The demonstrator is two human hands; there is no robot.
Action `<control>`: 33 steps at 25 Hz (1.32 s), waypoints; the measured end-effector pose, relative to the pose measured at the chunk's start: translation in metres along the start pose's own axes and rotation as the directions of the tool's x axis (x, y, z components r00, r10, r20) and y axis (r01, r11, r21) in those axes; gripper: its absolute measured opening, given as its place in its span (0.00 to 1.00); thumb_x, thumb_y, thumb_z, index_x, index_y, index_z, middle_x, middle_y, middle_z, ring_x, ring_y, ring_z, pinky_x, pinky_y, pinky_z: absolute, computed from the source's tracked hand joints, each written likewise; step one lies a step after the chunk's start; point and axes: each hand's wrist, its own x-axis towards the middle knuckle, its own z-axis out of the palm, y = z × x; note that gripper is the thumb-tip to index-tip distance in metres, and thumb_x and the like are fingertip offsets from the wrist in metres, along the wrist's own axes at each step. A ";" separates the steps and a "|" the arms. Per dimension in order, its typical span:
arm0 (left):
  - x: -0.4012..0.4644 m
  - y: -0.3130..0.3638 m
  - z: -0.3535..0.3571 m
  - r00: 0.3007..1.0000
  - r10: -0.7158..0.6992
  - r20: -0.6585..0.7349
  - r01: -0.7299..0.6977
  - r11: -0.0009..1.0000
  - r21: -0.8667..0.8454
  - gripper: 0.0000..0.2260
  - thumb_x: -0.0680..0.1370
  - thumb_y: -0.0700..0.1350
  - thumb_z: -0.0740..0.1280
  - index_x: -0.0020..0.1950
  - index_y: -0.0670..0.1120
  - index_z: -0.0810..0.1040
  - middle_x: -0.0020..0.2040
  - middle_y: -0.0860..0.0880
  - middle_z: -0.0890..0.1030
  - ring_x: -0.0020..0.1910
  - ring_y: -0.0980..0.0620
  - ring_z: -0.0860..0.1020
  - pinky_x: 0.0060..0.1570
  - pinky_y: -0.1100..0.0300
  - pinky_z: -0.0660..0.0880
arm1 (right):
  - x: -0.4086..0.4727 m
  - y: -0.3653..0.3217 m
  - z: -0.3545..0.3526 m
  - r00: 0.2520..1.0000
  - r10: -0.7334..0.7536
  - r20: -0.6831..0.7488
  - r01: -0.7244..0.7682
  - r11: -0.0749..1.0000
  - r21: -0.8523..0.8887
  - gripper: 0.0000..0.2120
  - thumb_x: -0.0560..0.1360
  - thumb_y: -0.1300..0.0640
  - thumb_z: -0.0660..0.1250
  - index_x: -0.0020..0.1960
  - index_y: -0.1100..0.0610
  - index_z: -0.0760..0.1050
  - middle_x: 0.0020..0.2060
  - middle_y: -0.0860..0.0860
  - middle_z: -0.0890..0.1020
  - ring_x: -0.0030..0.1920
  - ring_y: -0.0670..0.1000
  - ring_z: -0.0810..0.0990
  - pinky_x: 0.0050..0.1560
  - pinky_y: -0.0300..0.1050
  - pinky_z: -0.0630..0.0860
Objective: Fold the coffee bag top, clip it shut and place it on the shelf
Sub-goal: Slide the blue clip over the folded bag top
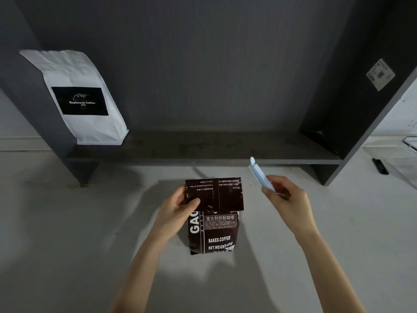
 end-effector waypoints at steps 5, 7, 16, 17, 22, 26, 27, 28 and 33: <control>-0.002 0.008 0.004 0.998 0.059 -0.011 -0.058 0.996 0.063 0.08 0.75 0.42 0.63 0.50 0.55 0.73 0.48 0.59 0.79 0.43 0.71 0.78 0.42 0.78 0.72 | 0.002 -0.039 0.015 0.970 -0.218 0.109 0.214 0.976 0.048 0.11 0.70 0.62 0.68 0.47 0.46 0.75 0.42 0.39 0.76 0.43 0.33 0.75 0.43 0.23 0.70; -0.002 0.007 0.004 0.998 0.061 -0.034 -0.058 0.995 0.076 0.07 0.75 0.42 0.63 0.51 0.52 0.74 0.48 0.57 0.80 0.43 0.69 0.79 0.42 0.76 0.73 | 0.000 -0.039 0.028 0.950 -0.269 0.156 0.272 0.962 0.002 0.11 0.70 0.63 0.68 0.49 0.51 0.77 0.41 0.39 0.74 0.43 0.31 0.74 0.43 0.21 0.68; 0.004 0.024 0.006 0.970 0.199 -0.137 -0.188 0.978 0.086 0.13 0.74 0.41 0.65 0.55 0.55 0.74 0.52 0.57 0.79 0.52 0.63 0.77 0.54 0.69 0.72 | -0.006 -0.030 0.046 0.925 -0.350 0.149 0.362 0.930 -0.061 0.11 0.69 0.65 0.68 0.49 0.54 0.80 0.39 0.40 0.72 0.43 0.33 0.74 0.42 0.23 0.69; 0.005 0.027 0.008 0.967 0.212 -0.141 -0.199 0.975 0.099 0.11 0.74 0.42 0.65 0.52 0.55 0.76 0.51 0.57 0.80 0.50 0.64 0.77 0.52 0.71 0.72 | -0.006 -0.029 0.047 0.921 -0.357 0.154 0.371 0.926 -0.070 0.11 0.70 0.64 0.67 0.50 0.53 0.80 0.40 0.42 0.72 0.42 0.35 0.75 0.42 0.23 0.69; 0.007 0.028 0.017 0.953 0.216 -0.214 -0.191 0.973 0.133 0.09 0.75 0.44 0.63 0.42 0.58 0.80 0.38 0.66 0.83 0.44 0.63 0.80 0.47 0.67 0.75 | -0.008 -0.027 0.048 0.915 -0.372 0.159 0.390 0.915 -0.104 0.11 0.71 0.63 0.67 0.51 0.54 0.79 0.43 0.46 0.73 0.40 0.44 0.75 0.41 0.25 0.71; 0.007 0.030 0.021 0.953 0.188 -0.238 -0.162 0.979 0.125 0.11 0.76 0.45 0.62 0.41 0.59 0.79 0.38 0.61 0.83 0.42 0.59 0.80 0.46 0.60 0.76 | -0.009 -0.024 0.048 0.889 -0.430 0.159 0.448 0.888 -0.100 0.11 0.70 0.63 0.65 0.51 0.55 0.78 0.43 0.46 0.73 0.42 0.44 0.74 0.44 0.28 0.72; 0.007 0.030 0.022 0.954 0.175 -0.241 -0.152 0.982 0.114 0.11 0.76 0.45 0.62 0.40 0.59 0.79 0.38 0.60 0.83 0.41 0.59 0.80 0.46 0.60 0.76 | -0.009 -0.023 0.048 0.884 -0.439 0.160 0.456 0.884 -0.100 0.11 0.70 0.63 0.65 0.51 0.55 0.78 0.44 0.47 0.74 0.43 0.44 0.75 0.44 0.30 0.72; 0.006 0.030 0.023 0.956 0.163 -0.246 -0.143 0.985 0.096 0.11 0.76 0.45 0.62 0.40 0.58 0.79 0.38 0.60 0.83 0.41 0.59 0.80 0.45 0.61 0.76 | -0.009 -0.022 0.048 0.880 -0.446 0.163 0.464 0.880 -0.104 0.11 0.70 0.64 0.65 0.51 0.56 0.78 0.44 0.47 0.75 0.43 0.44 0.75 0.45 0.32 0.73; 0.007 0.026 0.026 0.944 0.108 -0.312 -0.115 0.993 -0.004 0.11 0.76 0.44 0.61 0.39 0.56 0.80 0.40 0.54 0.83 0.42 0.54 0.81 0.46 0.57 0.76 | -0.012 -0.026 0.046 0.877 -0.452 0.161 0.466 0.882 -0.067 0.09 0.70 0.67 0.65 0.49 0.58 0.76 0.44 0.44 0.74 0.44 0.30 0.72 0.46 0.22 0.69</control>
